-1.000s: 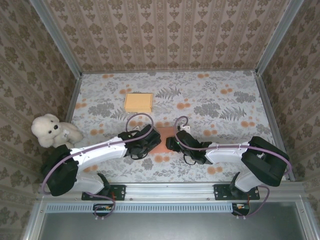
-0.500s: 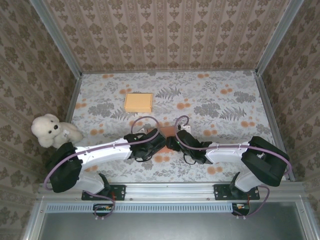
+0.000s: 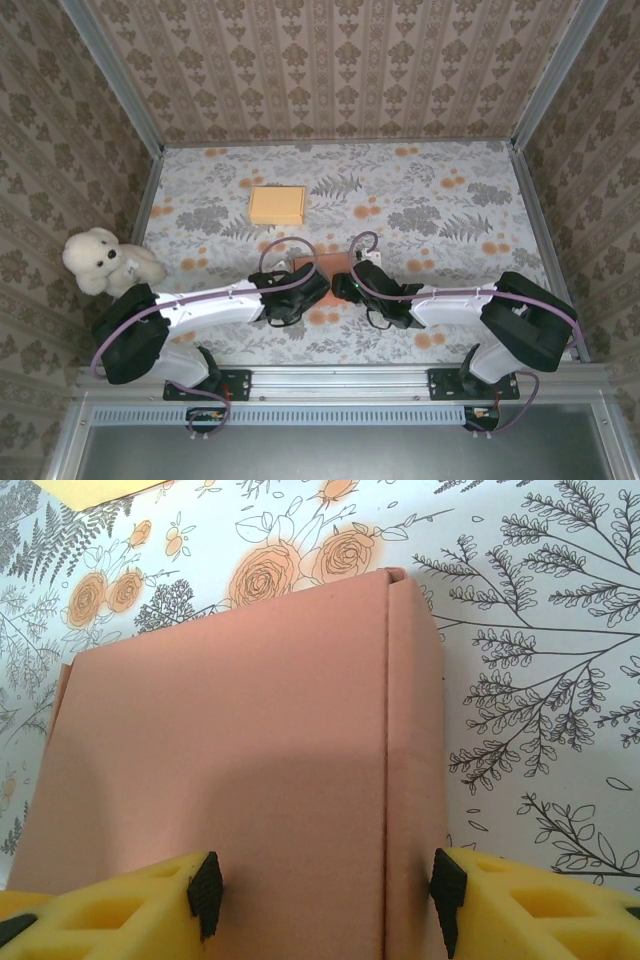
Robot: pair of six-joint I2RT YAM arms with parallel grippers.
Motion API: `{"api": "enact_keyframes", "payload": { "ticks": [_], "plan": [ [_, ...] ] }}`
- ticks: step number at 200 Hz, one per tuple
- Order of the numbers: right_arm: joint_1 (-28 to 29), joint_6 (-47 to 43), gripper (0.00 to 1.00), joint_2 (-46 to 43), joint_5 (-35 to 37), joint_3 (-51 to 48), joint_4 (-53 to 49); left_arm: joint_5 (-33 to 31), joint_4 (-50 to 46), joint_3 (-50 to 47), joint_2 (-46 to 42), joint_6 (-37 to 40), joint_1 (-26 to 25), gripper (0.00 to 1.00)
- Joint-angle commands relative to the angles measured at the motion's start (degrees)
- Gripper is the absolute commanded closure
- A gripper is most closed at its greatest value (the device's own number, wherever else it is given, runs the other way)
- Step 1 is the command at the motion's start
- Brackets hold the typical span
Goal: Fold the paper box
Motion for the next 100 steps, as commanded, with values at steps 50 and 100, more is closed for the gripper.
{"api": "enact_keyframes", "payload": {
  "ticks": [50,100],
  "plan": [
    [0.08,-0.25,0.40,-0.34,-0.31,-1.31,-0.55,-0.76,3.14,-4.23,-1.05,-0.38,2.01,0.33],
    [0.11,-1.07,0.39,-1.33,0.55,-1.22,-1.85,-2.40,0.41,-3.93,-3.48,2.65,2.59,0.36]
  ]
}}
